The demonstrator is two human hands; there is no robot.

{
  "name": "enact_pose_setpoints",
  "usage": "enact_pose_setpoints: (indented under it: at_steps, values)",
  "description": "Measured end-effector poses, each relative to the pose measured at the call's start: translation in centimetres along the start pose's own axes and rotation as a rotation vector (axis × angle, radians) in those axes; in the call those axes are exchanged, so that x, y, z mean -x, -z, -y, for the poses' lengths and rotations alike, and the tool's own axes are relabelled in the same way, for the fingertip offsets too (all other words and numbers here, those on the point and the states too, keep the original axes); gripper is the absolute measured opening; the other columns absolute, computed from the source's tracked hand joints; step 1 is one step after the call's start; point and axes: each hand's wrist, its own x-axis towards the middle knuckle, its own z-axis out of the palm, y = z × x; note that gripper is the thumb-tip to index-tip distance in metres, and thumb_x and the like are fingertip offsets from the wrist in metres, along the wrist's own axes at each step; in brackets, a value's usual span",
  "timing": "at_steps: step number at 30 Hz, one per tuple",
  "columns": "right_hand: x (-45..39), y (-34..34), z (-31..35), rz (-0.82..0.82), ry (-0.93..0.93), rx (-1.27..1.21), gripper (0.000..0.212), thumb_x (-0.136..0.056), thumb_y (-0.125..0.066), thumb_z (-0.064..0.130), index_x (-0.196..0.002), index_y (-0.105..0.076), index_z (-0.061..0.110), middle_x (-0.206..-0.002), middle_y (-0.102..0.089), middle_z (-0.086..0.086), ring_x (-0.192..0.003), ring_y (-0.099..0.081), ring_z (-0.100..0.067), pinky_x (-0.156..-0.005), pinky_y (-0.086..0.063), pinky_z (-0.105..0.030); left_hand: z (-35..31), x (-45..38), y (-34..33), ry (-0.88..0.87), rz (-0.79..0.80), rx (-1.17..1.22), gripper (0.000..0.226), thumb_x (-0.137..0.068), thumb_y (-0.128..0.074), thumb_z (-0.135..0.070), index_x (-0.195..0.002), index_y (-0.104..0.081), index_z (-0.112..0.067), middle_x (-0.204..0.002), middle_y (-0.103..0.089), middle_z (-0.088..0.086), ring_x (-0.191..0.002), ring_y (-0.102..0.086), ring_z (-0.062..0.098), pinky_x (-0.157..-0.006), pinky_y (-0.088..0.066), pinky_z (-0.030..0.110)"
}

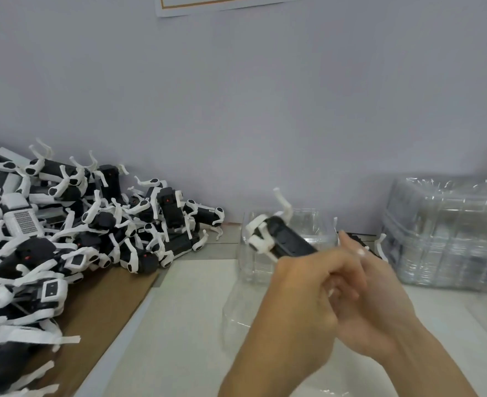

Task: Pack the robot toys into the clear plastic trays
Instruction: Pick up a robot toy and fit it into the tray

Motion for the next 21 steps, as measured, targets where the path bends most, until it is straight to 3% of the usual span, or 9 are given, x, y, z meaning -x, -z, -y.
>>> enact_pose_setpoints:
  at_steps: [1, 3, 4, 5, 9, 12, 14, 17, 21]
  values:
    - [0.0, 0.5, 0.1, 0.004, 0.03, -0.012, 0.061, -0.097, -0.042, 0.042, -0.058, -0.074, 0.008, -0.057, -0.063, -0.005, -0.054, -0.065, -0.014, -0.05, -0.055, -0.028, 0.2, 0.1, -0.2, 0.01, 0.036, -0.016, 0.045, -0.078, -0.041, 0.018, -0.081, -0.069, -0.016, -0.087, -0.072, -0.002, -0.085, -0.066, 0.007, -0.079, -0.054, 0.025]
    - [-0.5, 1.7, 0.3, -0.054, 0.105, 0.007, 0.039, -0.089, -0.057, 0.03, -0.099, -0.074, -0.004, -0.085, -0.067, -0.015, -0.081, -0.066, -0.02, -0.066, -0.058, -0.031, 0.8, 0.3, -0.2, 0.025, 0.057, -0.03, 0.04, -0.087, -0.047, 0.015, -0.086, -0.071, -0.017, -0.095, -0.071, -0.011, -0.095, -0.064, 0.001, -0.084, -0.047, 0.013]
    - [-0.7, 2.3, 0.3, -0.108, 0.149, 0.022, 0.046, -0.084, -0.064, 0.025, -0.116, -0.066, -0.007, -0.097, -0.065, -0.018, -0.089, -0.063, -0.023, -0.071, -0.058, -0.032, 1.2, 0.3, -0.1, 0.025, 0.045, -0.043, 0.036, -0.089, -0.052, 0.01, -0.087, -0.071, -0.02, -0.098, -0.071, -0.015, -0.1, -0.063, 0.0, -0.087, -0.044, 0.01]
    - [-0.9, 2.7, 0.4, -0.155, 0.203, 0.055, 0.05, -0.079, -0.069, 0.023, -0.121, -0.063, -0.004, -0.101, -0.065, -0.018, -0.09, -0.063, -0.023, -0.073, -0.057, -0.032, 1.5, 0.4, 0.1, 0.029, 0.019, -0.055, 0.032, -0.09, -0.056, 0.005, -0.086, -0.07, -0.023, -0.1, -0.071, -0.018, -0.103, -0.062, -0.001, -0.089, -0.042, 0.011]
    - [-1.0, 3.4, 0.6, -0.313, 0.464, 0.398, 0.034, -0.079, -0.072, 0.013, -0.112, -0.072, 0.018, -0.105, -0.071, -0.011, -0.093, -0.067, -0.029, -0.076, -0.058, -0.035, 2.7, 0.4, 0.8, 0.144, -0.282, 0.117, 0.014, -0.085, -0.059, -0.019, -0.092, -0.068, -0.027, -0.103, -0.071, -0.016, -0.105, -0.064, 0.004, -0.086, -0.053, 0.029]
    - [-0.6, 3.4, 0.6, -0.339, 0.595, 0.777, 0.047, -0.081, -0.075, 0.005, -0.112, -0.07, 0.04, -0.106, -0.072, 0.006, -0.096, -0.069, -0.017, -0.082, -0.056, -0.028, 3.3, 0.3, 1.7, 0.324, -0.538, 0.413, 0.03, -0.081, -0.064, -0.037, -0.11, -0.065, -0.031, -0.111, -0.068, -0.012, -0.104, -0.066, 0.01, -0.083, -0.058, 0.038]
    - [-0.3, 3.0, 0.5, -0.215, 0.632, 0.992, 0.056, -0.078, -0.078, 0.002, -0.108, -0.069, 0.049, -0.104, -0.071, 0.013, -0.093, -0.067, -0.007, -0.076, -0.054, -0.017, 3.7, 0.3, 2.4, 0.411, -0.534, 0.575, 0.044, -0.08, -0.073, -0.05, -0.121, -0.06, -0.043, -0.116, -0.069, -0.012, -0.107, -0.068, 0.013, -0.087, -0.058, 0.043]
    - [-0.4, 2.2, 0.1, -0.059, 0.612, 1.181, 0.062, -0.076, -0.081, 0.001, -0.11, -0.067, 0.051, -0.11, -0.069, 0.019, -0.102, -0.065, -0.002, -0.08, -0.049, -0.01, 4.0, 0.6, 3.0, 0.461, -0.417, 0.613, 0.05, -0.074, -0.072, -0.056, -0.122, -0.06, -0.05, -0.118, -0.071, -0.007, -0.112, -0.067, 0.025, -0.09, -0.057, 0.05]
    - [-0.8, 1.6, -0.2, -0.108, 0.693, 1.355, 0.056, -0.077, -0.083, 0.01, -0.113, -0.066, 0.049, -0.112, -0.065, 0.027, -0.108, -0.059, 0.003, -0.087, -0.041, -0.006, 4.3, 0.5, 3.2, 0.438, -0.395, 0.544, 0.036, -0.079, -0.064, -0.045, -0.115, -0.065, -0.045, -0.115, -0.072, -0.004, -0.113, -0.066, 0.027, -0.087, -0.058, 0.049]
